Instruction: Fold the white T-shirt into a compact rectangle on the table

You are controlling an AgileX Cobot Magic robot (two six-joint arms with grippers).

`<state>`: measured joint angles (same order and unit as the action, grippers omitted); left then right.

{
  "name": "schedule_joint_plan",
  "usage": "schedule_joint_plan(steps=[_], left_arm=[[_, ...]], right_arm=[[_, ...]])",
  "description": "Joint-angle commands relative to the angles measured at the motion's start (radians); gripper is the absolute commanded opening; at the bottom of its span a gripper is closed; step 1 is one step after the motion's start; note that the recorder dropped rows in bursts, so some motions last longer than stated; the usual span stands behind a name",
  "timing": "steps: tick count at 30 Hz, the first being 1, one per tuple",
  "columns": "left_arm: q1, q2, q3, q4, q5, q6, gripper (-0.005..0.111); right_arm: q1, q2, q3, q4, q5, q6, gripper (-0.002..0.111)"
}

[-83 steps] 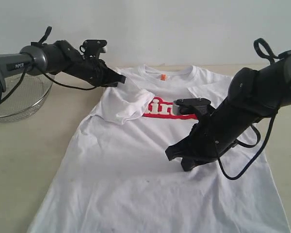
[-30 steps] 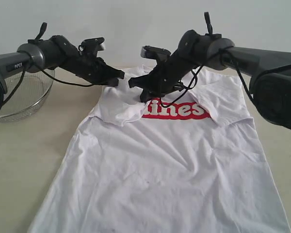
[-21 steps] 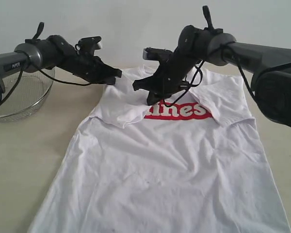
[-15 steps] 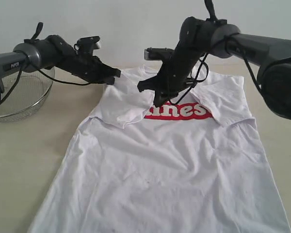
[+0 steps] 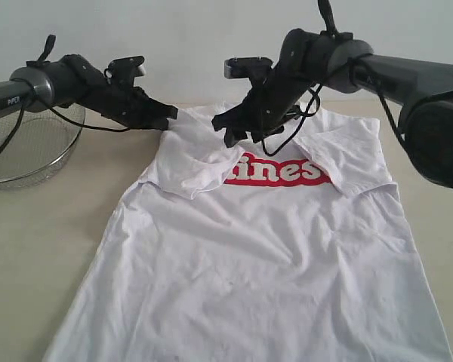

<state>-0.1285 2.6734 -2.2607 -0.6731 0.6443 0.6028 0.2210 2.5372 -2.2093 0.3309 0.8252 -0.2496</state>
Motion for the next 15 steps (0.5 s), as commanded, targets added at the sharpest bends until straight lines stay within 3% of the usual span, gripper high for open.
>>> schedule_joint_plan(steps=[1,5,15], left_arm=[[-0.002,0.004,0.004,-0.052,0.010,-0.012,0.005],[-0.002,0.004,0.004,-0.140,0.030,0.054,0.005],[-0.008,0.004,0.004,-0.138,0.039,0.054,0.005]], right_arm=[[-0.001,0.012,0.003,0.045,-0.007,0.014,0.055],[-0.001,0.019,0.003,0.082,-0.007,0.014,0.055],[-0.001,0.024,0.003,0.081,0.004,0.014,0.055]])
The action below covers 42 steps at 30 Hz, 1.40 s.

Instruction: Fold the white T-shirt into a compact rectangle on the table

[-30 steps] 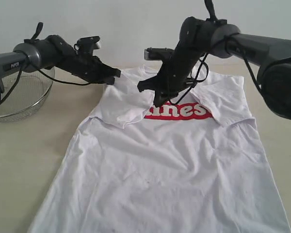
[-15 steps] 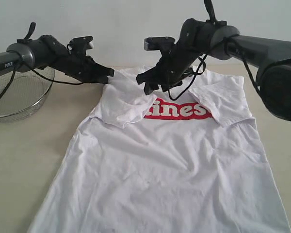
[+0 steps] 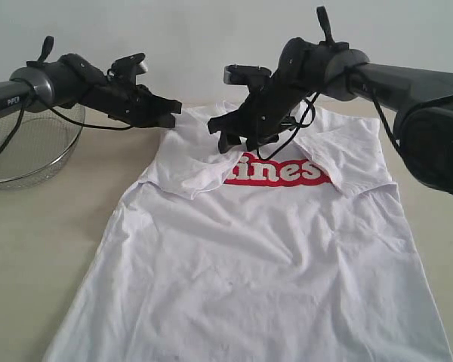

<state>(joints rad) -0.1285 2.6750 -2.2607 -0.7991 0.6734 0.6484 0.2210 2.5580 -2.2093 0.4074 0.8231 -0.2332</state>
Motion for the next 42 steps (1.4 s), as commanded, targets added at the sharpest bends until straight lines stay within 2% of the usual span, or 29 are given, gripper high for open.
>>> schedule_joint_plan(steps=[1,8,16,24,28,42], left_arm=[[-0.008,0.002,0.004,-0.012,0.010,0.008,0.005],[-0.015,0.004,0.004,0.004,0.004,0.010,0.005],[-0.015,0.033,0.004,0.006,0.006,0.010,0.005],[-0.015,0.048,0.004,0.010,0.008,0.008,0.005],[-0.015,0.051,0.004,0.010,0.008,0.006,0.005],[-0.015,0.053,0.004,0.010,0.004,0.006,0.005]], right_arm=[[-0.001,0.006,0.003,0.005,0.009,-0.002,0.055],[-0.001,0.010,0.003,0.007,0.023,0.018,0.052],[-0.001,0.010,0.003,0.007,0.053,0.018,0.024],[-0.001,0.008,0.003,0.005,0.072,0.018,0.019],[-0.001,0.000,0.003,0.003,0.075,0.002,0.000],[-0.001,-0.060,0.003,0.007,0.187,-0.057,0.000]])
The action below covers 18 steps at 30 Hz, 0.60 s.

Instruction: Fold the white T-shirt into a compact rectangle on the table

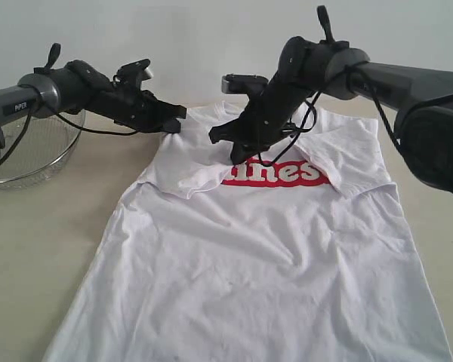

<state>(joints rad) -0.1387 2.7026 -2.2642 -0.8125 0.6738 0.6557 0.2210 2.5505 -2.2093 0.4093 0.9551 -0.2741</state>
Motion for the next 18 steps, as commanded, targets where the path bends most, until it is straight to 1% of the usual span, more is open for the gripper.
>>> schedule_joint_plan(steps=[1,8,12,16,18], left_arm=[[-0.005,0.026,0.008,0.023,0.004,-0.001,0.005],[-0.005,0.026,0.008,0.023,0.001,-0.001,0.005],[-0.005,0.026,0.008,0.023,0.003,-0.004,0.005],[-0.005,0.026,0.008,0.023,0.001,-0.004,0.005],[-0.005,0.026,0.008,0.023,0.001,-0.004,0.005]], right_arm=[[-0.001,-0.061,0.003,0.005,0.068,-0.016,0.000],[-0.001,-0.087,0.003,0.003,0.189,-0.019,0.000],[-0.001,-0.085,0.003,-0.030,0.083,-0.037,0.000],[-0.001,-0.085,0.003,-0.014,-0.009,-0.125,0.000],[-0.001,-0.083,0.003,-0.014,-0.058,-0.125,0.004]])
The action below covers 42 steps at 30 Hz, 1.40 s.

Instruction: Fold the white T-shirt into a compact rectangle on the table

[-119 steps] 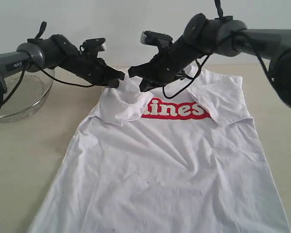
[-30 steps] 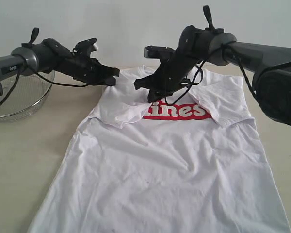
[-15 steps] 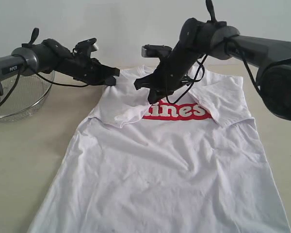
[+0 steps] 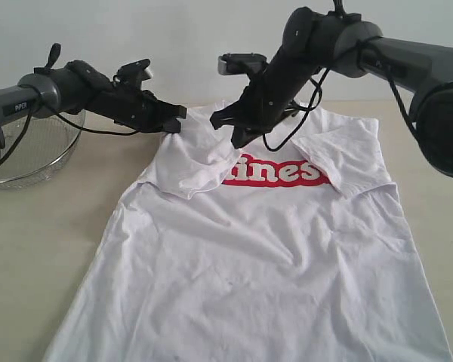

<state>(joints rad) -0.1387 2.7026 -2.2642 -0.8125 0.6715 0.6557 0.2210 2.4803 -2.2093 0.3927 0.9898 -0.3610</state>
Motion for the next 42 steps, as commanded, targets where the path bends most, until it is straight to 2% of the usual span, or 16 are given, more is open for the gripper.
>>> schedule_joint_plan(steps=[1,5,7,18,20,22,23,24,29,33,42], left_arm=[[-0.005,0.026,0.008,0.023,0.005,-0.004,0.005],[-0.005,0.026,0.008,0.023,0.005,-0.004,0.005],[-0.005,0.026,0.008,0.023,0.005,-0.004,0.005],[-0.005,0.026,0.008,0.023,0.005,-0.010,0.005],[-0.005,0.026,0.008,0.023,0.005,-0.010,0.005],[-0.005,0.026,0.008,0.023,0.007,-0.009,0.005],[-0.005,0.026,0.008,0.023,0.007,-0.009,0.005],[-0.005,0.026,0.008,0.023,0.007,-0.009,0.005],[-0.005,0.026,0.008,0.023,0.006,-0.012,0.005],[-0.005,0.026,0.008,0.023,0.006,-0.012,0.005],[-0.005,0.026,0.008,0.023,0.010,-0.012,0.005]], right_arm=[[-0.001,-0.009,0.003,0.003,-0.110,-0.038,0.009],[-0.001,0.015,0.003,0.003,-0.161,-0.040,0.035],[-0.001,0.032,0.003,0.010,-0.182,-0.040,0.044],[-0.001,0.103,0.003,0.093,-0.171,-0.004,0.044],[-0.001,0.101,0.003,0.132,-0.149,-0.004,0.040],[-0.001,0.101,0.003,0.145,-0.106,-0.004,0.021],[-0.001,0.101,0.003,0.145,-0.089,-0.008,0.007],[-0.001,0.101,0.003,0.145,-0.084,-0.008,-0.001],[-0.001,0.089,0.003,0.136,0.016,-0.008,0.000],[-0.001,0.054,0.003,0.052,0.103,0.027,0.000],[-0.001,0.029,0.003,-0.141,0.071,0.110,0.000]])
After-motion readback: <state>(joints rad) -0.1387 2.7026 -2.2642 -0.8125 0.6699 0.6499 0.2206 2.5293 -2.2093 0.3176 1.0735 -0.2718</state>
